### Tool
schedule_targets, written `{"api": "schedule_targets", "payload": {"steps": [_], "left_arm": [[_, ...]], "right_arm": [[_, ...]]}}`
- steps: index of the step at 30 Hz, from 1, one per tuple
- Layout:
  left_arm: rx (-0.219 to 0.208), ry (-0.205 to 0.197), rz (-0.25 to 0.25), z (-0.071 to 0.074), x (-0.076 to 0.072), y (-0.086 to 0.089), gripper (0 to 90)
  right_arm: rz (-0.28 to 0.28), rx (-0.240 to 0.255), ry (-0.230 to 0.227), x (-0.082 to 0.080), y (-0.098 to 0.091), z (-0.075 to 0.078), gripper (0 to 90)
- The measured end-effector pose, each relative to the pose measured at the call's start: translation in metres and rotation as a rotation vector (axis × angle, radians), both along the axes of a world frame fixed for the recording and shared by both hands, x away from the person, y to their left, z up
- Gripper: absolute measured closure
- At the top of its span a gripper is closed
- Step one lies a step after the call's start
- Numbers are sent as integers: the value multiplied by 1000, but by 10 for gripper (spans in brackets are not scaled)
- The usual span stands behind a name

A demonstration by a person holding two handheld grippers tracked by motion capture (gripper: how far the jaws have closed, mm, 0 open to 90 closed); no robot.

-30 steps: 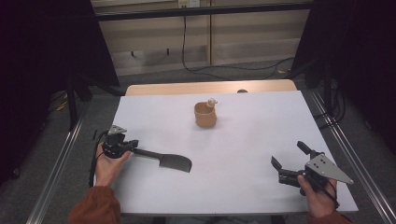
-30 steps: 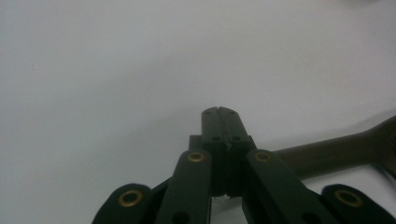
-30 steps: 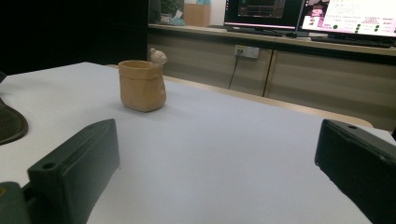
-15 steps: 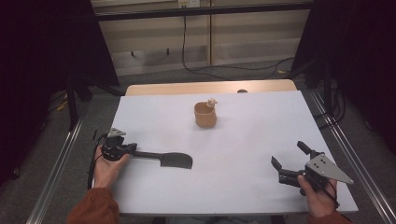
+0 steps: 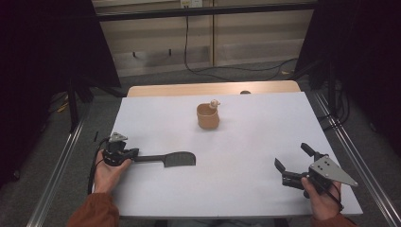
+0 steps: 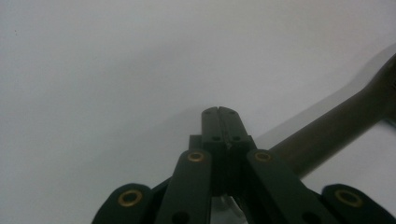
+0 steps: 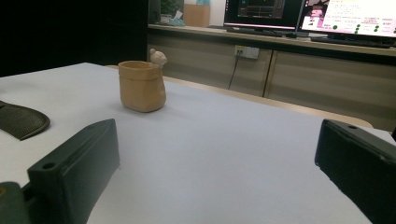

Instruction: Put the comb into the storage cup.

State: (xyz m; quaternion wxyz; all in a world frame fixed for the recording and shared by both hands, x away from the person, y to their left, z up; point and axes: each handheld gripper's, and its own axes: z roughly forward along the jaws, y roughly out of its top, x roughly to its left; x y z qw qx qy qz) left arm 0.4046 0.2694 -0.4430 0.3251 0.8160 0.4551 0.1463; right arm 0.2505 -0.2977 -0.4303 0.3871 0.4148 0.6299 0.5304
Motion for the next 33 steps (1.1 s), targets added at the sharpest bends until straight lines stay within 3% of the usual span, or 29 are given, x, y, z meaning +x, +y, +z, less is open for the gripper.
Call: {"api": "schedule_targets", "payload": {"steps": [10, 15, 25, 29, 33], "left_arm": [[-45, 15, -13, -2, -6, 6, 900], [-22, 11, -28, -1, -9, 6, 900], [-48, 16, -27, -2, -15, 8, 900], [-25, 8, -33, -1, -16, 8, 900], [-45, 24, -34, -1, -18, 9, 900]], "right_arm": [[2, 0, 0, 0, 0, 0, 0], [1, 0, 0, 0, 0, 0, 0], [2, 0, 0, 0, 0, 0, 0], [2, 0, 0, 0, 0, 0, 0], [2, -1, 0, 0, 0, 0, 0]]}}
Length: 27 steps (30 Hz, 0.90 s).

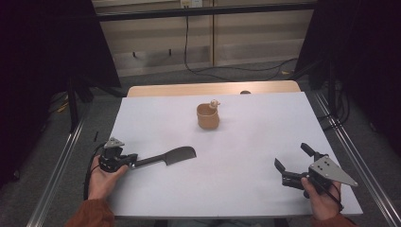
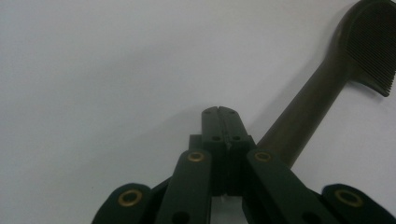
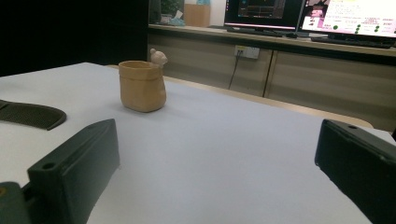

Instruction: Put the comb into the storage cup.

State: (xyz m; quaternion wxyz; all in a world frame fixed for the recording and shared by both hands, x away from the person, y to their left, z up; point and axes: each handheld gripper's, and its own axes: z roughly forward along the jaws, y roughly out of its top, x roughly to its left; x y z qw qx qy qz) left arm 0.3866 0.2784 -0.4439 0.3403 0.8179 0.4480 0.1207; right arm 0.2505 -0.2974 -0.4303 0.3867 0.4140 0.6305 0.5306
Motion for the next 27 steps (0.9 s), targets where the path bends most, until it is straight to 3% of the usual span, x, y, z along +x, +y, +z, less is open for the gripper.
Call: {"api": "schedule_targets", "payload": {"steps": [9, 15, 27], "left_arm": [[-7, 10, -3, 0, -6, 2, 900], [24, 7, -3, 2, -8, 0, 900], [6, 30, -14, 3, -14, -1, 900]], "right_arm": [[-1, 1, 0, 0, 0, 0, 0], [0, 1, 0, 0, 0, 0, 0], [0, -3, 2, 1, 0, 0, 0]]}}
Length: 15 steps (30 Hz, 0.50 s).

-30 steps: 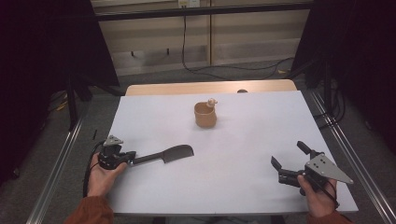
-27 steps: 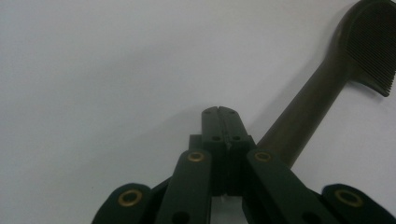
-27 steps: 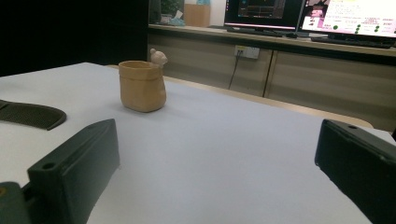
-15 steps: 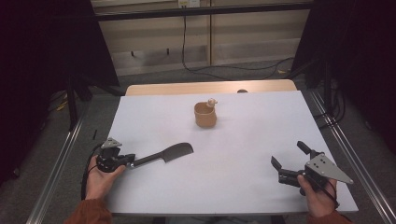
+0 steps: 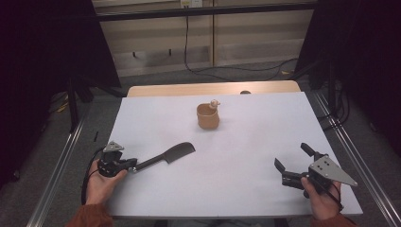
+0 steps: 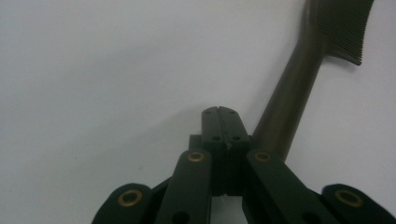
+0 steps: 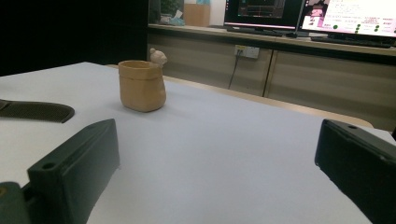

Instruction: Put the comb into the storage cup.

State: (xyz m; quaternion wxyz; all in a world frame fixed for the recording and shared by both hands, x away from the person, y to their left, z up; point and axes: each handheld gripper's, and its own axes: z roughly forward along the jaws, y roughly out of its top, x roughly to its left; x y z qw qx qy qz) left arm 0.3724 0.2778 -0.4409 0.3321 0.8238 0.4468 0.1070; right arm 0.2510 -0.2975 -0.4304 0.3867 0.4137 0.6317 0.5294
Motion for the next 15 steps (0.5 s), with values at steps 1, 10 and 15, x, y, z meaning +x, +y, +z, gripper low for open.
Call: {"api": "schedule_targets", "payload": {"steps": [1, 10, 15], "left_arm": [[-7, 4, 0, 0, 0, 1, 900], [-22, 2, -7, -1, -4, 2, 900], [-10, -2, -22, 0, -5, 2, 900]], "right_arm": [[0, 0, 0, 0, 0, 0, 0], [1, 4, 0, 0, 0, 0, 0], [0, 6, -1, 0, 0, 0, 0]]}}
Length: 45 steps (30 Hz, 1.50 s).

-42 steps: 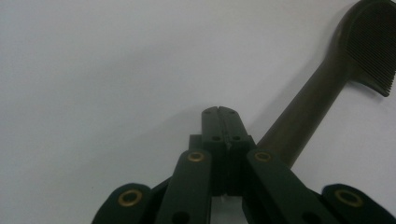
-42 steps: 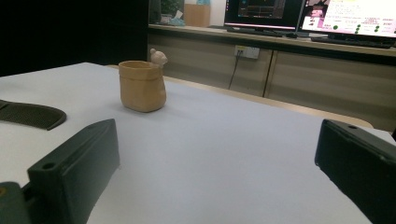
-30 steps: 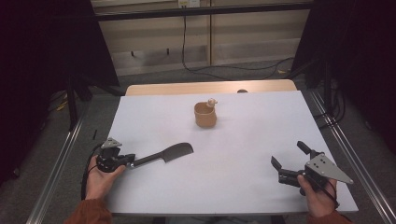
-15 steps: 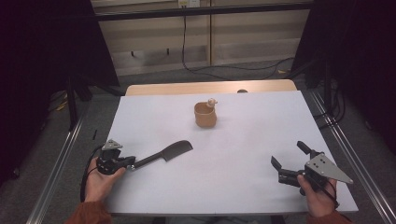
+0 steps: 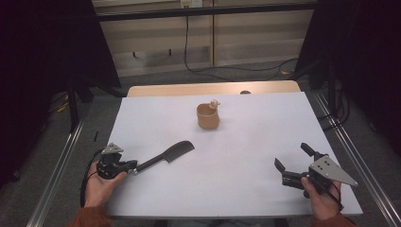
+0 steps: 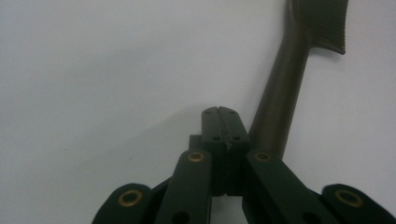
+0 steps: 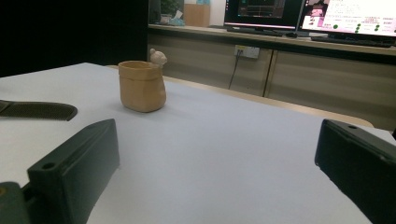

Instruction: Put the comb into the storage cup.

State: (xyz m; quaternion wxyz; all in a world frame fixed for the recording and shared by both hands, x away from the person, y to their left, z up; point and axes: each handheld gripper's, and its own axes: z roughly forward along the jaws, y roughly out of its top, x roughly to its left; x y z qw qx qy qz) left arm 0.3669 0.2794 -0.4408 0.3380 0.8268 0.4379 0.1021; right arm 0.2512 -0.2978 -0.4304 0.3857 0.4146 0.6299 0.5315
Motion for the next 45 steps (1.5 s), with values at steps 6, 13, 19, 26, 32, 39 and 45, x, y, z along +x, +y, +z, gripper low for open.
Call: {"api": "schedule_targets", "payload": {"steps": [6, 13, 19, 26, 32, 39, 45], "left_arm": [[-24, 18, 2, 0, -2, 1, 900], [-22, -38, 7, 1, -5, 2, 900], [-69, -146, 41, 9, -8, 6, 837], [-92, -216, 25, 16, -15, 5, 617], [-115, -249, 53, 24, -17, 1, 282], [-150, -320, 68, 31, -22, -3, 66], [-206, -348, 41, 37, -19, -3, 50]], "right_arm": [[1, -2, 0, 0, 0, 0, 0], [-3, -3, -2, 0, -1, 0, 0], [-2, -2, -7, -1, -1, 1, 0], [-1, -3, -7, -1, -1, 1, 0], [0, -3, -7, -1, -1, 1, 0], [2, -4, -9, -1, -1, 1, 0], [2, -4, -9, -1, 0, 1, 0]]}}
